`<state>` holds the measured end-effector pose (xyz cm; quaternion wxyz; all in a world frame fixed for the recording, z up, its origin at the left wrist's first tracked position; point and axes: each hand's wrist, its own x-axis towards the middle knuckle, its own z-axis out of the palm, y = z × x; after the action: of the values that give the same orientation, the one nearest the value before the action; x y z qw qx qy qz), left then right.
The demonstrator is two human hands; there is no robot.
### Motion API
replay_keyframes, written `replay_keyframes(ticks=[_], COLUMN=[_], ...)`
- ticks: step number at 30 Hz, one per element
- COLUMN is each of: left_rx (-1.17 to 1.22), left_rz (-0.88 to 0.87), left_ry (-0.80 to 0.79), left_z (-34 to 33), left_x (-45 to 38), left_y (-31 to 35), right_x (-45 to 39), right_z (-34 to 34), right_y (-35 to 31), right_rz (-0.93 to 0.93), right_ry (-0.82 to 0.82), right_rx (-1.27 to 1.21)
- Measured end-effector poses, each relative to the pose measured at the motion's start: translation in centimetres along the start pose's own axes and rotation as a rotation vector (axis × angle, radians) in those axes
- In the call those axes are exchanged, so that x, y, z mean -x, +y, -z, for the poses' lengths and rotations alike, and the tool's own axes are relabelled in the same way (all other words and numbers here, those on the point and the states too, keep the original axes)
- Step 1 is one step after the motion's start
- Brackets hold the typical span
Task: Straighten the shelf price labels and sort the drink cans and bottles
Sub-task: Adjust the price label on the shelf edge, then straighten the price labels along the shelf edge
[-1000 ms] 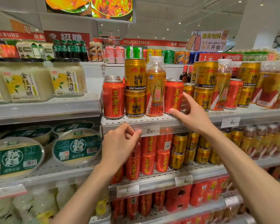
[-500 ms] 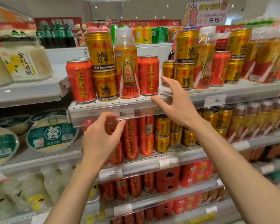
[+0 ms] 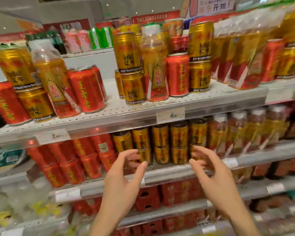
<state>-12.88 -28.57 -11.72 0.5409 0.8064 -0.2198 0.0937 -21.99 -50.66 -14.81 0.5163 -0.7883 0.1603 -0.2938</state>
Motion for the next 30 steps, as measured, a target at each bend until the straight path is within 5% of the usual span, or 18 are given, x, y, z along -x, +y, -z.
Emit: replay_keyframes(ticks=[10, 20, 30], left_rx=[-0.157, -0.322, -0.359], left_rz=[-0.295, -0.611, -0.639], left_ry=[0.003, 0.131, 0.188], left_z=[-3.4, -1.5, -2.1], left_x=[-6.0, -11.5, -11.9], left_y=[4.0, 3.6, 4.0], right_x=[-5.2, -10.6, -13.4], right_z=[7.4, 3.9, 2.7], right_y=[-1.1, -6.7, -8.1], right_rz=[0.139, 0.502, 0.605], right_ry=[0.136, 0.09, 0.054], right_rx=[0.282, 0.576, 0.582])
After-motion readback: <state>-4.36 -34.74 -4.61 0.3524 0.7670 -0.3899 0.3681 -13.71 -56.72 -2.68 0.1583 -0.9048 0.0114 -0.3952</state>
